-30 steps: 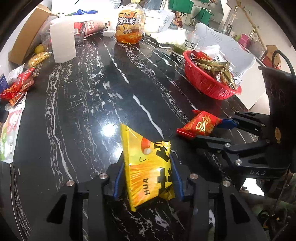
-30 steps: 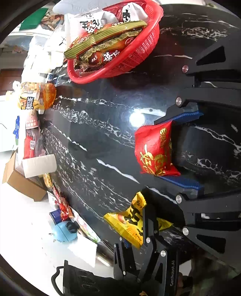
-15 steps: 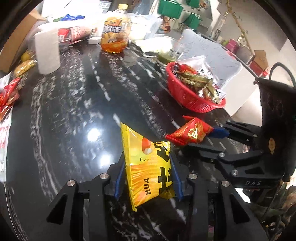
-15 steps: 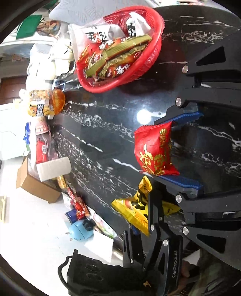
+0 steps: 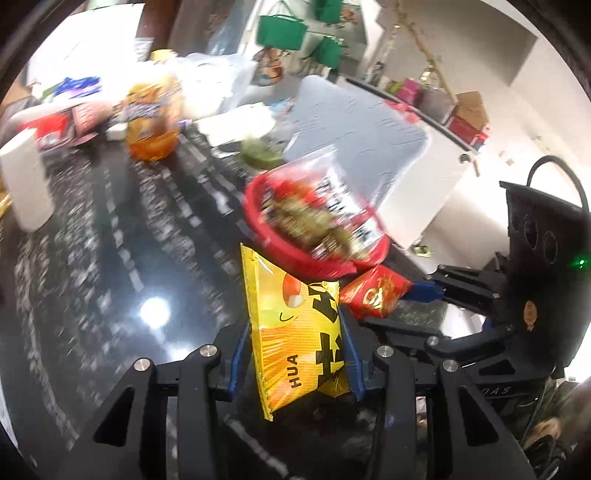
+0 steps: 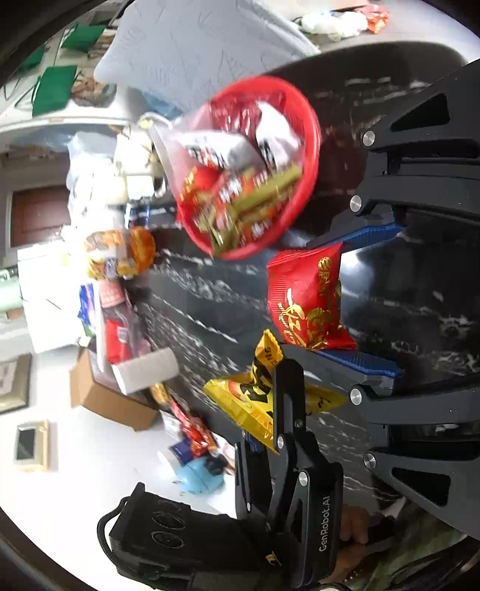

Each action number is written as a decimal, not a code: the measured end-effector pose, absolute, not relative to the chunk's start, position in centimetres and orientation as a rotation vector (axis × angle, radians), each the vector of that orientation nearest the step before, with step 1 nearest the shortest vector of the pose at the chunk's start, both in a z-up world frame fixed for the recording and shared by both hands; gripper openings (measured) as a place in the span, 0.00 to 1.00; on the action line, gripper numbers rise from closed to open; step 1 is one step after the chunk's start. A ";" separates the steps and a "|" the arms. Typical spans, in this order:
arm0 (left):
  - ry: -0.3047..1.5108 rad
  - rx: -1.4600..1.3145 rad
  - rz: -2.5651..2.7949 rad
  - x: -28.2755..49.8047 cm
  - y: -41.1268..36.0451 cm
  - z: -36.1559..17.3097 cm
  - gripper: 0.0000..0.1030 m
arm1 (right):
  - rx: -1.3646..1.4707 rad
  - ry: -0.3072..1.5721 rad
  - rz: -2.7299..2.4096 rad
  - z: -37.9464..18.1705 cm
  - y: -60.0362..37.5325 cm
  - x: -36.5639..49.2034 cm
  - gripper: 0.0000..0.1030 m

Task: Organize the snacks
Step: 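Carry both packets over the red basket and open both tools to drop them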

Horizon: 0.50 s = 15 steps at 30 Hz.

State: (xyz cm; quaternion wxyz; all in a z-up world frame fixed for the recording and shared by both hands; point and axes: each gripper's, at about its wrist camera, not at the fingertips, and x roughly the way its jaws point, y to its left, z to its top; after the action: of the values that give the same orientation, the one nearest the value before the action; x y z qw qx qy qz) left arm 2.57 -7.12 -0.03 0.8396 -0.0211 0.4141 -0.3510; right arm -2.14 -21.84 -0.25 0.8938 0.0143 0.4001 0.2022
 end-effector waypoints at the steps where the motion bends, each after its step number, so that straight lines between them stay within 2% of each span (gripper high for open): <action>1: 0.866 -0.038 -0.757 2.8 -7.7 0.4 0.41 | 0.030 0.823 0.408 0.1 -22.4 -2.1 0.47; 15: 0.763 0.036 -0.815 6.2 -14.1 4.4 0.41 | -0.043 0.778 0.264 3.2 -28.7 1.7 0.47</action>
State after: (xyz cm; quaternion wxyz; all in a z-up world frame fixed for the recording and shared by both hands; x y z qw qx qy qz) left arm 6.22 -14.13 4.44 0.8480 0.0170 0.3622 -0.3865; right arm 1.69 -28.72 3.16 0.9166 -0.0207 0.3782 0.1281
